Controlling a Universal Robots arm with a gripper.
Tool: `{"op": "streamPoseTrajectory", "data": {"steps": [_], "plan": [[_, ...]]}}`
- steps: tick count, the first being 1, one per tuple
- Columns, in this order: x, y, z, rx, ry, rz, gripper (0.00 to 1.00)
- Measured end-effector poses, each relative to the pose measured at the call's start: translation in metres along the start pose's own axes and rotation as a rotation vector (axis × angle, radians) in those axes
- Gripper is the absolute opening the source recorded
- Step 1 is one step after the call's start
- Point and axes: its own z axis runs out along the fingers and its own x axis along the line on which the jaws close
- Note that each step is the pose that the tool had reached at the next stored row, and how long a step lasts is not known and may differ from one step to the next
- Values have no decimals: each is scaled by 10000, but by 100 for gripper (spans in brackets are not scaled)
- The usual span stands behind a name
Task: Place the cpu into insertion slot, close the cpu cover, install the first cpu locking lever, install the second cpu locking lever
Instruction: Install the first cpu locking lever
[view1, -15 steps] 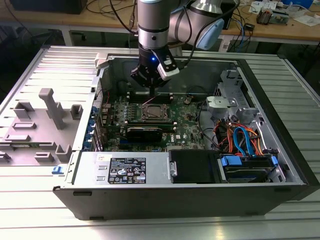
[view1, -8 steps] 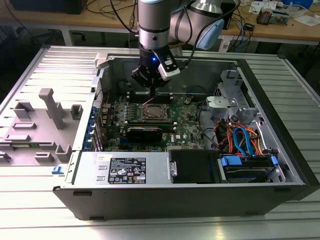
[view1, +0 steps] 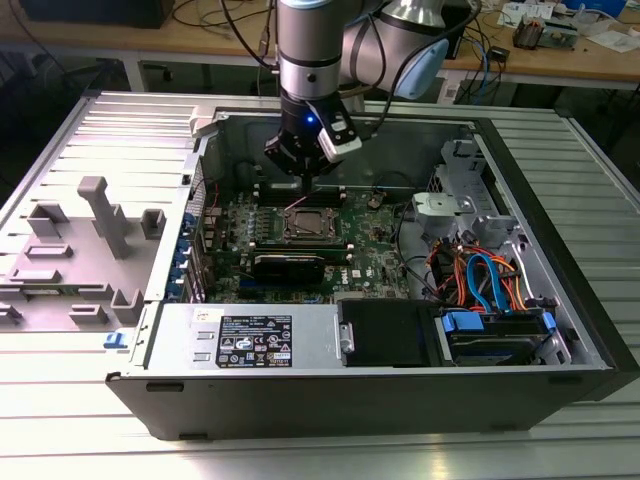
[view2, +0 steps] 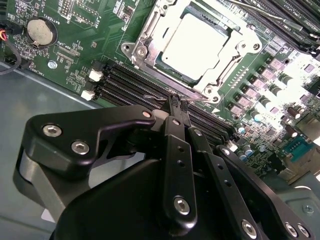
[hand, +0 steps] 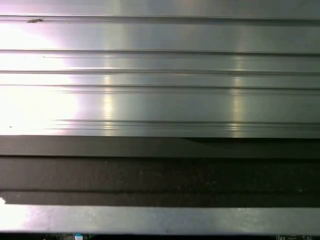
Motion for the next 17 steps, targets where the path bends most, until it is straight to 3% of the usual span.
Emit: {"op": "streamPoseTrajectory", "data": {"steps": [17], "plan": [[-97, -2, 82, 0, 0, -1, 11]]}}
